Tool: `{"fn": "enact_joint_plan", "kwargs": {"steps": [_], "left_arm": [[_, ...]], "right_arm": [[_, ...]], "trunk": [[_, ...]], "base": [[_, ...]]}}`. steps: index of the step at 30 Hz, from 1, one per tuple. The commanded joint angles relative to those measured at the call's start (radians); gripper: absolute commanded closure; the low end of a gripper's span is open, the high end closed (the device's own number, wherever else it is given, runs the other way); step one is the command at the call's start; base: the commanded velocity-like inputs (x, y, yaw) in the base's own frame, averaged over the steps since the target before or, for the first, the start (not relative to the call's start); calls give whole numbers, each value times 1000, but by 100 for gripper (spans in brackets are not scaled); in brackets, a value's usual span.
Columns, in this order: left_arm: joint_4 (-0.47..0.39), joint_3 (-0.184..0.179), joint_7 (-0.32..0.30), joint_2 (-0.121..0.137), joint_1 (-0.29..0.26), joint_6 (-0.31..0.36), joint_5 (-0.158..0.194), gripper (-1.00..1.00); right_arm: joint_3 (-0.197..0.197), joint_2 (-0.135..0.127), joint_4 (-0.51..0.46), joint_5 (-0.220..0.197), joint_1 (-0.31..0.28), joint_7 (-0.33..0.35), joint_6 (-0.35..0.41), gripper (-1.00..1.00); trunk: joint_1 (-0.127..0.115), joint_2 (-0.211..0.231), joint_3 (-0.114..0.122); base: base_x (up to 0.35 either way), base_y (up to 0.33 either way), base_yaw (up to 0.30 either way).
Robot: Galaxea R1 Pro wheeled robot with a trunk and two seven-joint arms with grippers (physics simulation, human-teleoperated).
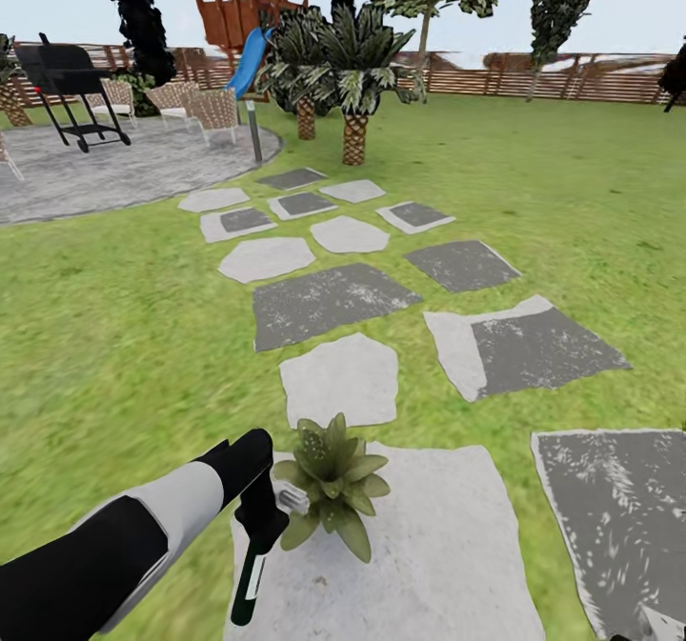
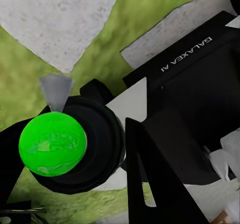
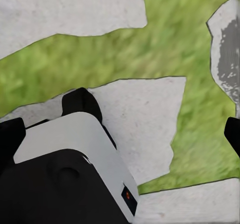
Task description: Pick up the pesticide atomizer in the garden and spray insectifuge to fully cover both potted plants in the garden.
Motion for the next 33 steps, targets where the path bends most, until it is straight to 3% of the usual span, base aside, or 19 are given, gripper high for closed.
{"fn": "enact_joint_plan", "kwargs": {"steps": [1, 9, 33], "left_arm": [[-1, 2, -9, 0, 0, 4, -11, 100], [0, 1, -10, -1, 8, 4, -11, 100], [1, 4, -11, -1, 61, 4, -7, 100]], "right_arm": [[-1, 0, -1, 10, -1, 10, 2, -100], [-2, 0, -1, 10, -1, 10, 2, -100], [-2, 0, -1, 10, -1, 10, 2, -100]], "trunk": [[0, 0, -1], [0, 0, -1], [0, 0, -1]], "base": [[74, 0, -166], [187, 0, -34], [3, 0, 0]]}}
